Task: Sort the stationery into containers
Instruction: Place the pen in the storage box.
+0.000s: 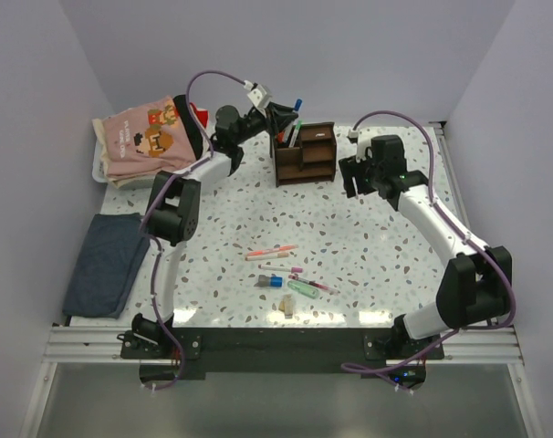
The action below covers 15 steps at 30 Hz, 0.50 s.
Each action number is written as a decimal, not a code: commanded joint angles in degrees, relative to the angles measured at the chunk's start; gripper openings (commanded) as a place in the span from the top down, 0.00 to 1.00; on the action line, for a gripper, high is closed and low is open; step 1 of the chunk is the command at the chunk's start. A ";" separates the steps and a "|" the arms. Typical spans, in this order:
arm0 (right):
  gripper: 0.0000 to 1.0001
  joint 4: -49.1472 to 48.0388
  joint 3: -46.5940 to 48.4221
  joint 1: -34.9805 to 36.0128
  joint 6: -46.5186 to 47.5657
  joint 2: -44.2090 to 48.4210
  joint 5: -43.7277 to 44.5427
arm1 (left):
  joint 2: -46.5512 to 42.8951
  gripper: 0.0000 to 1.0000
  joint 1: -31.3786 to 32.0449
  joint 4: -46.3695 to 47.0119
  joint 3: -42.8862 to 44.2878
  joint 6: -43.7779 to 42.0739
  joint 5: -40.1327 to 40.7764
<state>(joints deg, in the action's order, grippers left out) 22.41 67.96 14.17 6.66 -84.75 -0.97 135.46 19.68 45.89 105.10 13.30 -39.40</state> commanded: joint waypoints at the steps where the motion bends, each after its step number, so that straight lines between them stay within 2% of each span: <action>1: 0.28 0.00 2.79 -0.11 0.55 -1.03 0.27 | -0.19 0.66 -0.43 3.95 -0.68 -2.14 -0.59; 10: 0.28 0.17 4.37 -0.11 0.64 -2.17 0.09 | -4.14 0.63 -1.84 6.05 -5.87 -1.79 -1.21; 13: 0.28 0.00 3.84 -0.20 0.38 -1.73 -0.43 | -8.97 0.56 -2.80 6.49 -8.50 -1.78 -2.08; 14: 0.28 0.00 3.41 -0.11 0.38 -1.47 -0.61 | -10.72 0.51 -3.33 6.32 -11.12 -2.05 -2.26; 15: 0.28 -0.26 3.14 -0.11 0.38 -1.30 -0.78 | -15.00 0.48 -3.60 5.80 -12.80 -2.83 -3.13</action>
<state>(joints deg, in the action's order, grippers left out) 22.83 69.80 14.17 6.66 -86.98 -0.99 133.82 18.04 47.37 96.75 12.34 -40.51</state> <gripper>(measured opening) 0.719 0.456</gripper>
